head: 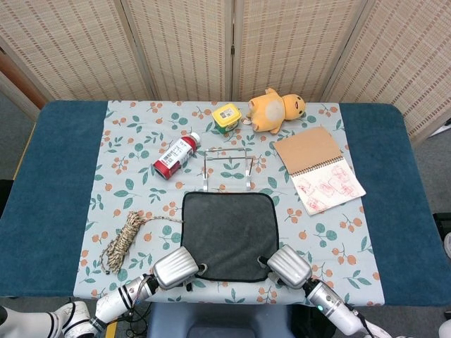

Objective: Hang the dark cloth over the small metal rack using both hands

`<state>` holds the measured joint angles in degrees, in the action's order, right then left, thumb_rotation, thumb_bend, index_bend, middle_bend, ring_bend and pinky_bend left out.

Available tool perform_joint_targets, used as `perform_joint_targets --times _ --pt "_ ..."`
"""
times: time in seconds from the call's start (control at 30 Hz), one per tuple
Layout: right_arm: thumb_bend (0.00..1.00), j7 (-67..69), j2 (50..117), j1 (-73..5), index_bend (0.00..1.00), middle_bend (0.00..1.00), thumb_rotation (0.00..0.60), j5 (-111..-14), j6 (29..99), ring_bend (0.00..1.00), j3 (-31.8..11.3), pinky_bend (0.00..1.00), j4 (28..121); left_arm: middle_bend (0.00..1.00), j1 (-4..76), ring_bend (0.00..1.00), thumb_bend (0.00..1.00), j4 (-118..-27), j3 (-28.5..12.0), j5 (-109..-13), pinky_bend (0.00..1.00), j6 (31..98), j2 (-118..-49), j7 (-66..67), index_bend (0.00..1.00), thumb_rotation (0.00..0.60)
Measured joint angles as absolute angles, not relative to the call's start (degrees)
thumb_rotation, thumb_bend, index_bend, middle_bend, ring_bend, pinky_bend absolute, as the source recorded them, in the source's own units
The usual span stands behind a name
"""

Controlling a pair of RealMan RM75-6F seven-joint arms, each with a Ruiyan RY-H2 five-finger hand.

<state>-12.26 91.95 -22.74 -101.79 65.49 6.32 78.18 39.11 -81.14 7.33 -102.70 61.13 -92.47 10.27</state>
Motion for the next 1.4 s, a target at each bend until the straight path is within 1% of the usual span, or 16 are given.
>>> perform_joint_targets --times 0.27,0.4,0.53,0.7,1.07,1.4 --pt "0.43 -11.0 92.8 -23.1 0.63 0.95 0.600 -101.8 67.0 0.91 5.9 0.98 77.5 1.00 39.1 0.96 0.43 -80.9 7.0 -102.6 1.00 61.9 -92.2 9.2 0.53 0.600" --pt "0.44 -10.5 92.6 -23.2 0.66 0.96 0.600 -101.8 68.3 0.91 5.4 0.98 78.3 1.00 39.3 0.96 0.43 -81.1 6.2 -102.2 1.00 62.2 -92.0 7.3 0.54 0.600" --pt "0.44 -10.0 91.8 -23.5 0.66 0.96 0.600 -101.8 70.1 0.92 4.1 0.99 80.2 1.00 40.2 0.96 0.44 -82.1 4.3 -101.4 1.00 62.6 -91.1 5.2 0.54 0.600" --pt "0.44 -9.8 90.3 -24.0 0.66 0.96 0.600 -101.5 71.8 0.92 2.0 0.99 82.9 1.00 41.8 0.96 0.44 -84.5 0.7 -99.6 1.00 62.8 -89.1 2.9 0.55 0.600" --pt "0.44 -10.6 85.4 -26.6 0.66 0.96 0.600 -98.0 73.7 0.92 -5.7 0.99 88.5 1.00 45.5 0.96 0.44 -88.5 -8.6 -93.1 1.00 62.5 -85.4 0.0 0.55 0.600" --pt "0.44 -12.1 83.2 -29.3 0.67 0.96 0.600 -93.5 73.4 0.92 -11.3 0.99 91.6 1.00 49.6 0.96 0.44 -89.6 -15.8 -85.5 1.00 59.1 -82.6 1.1 0.55 0.600"
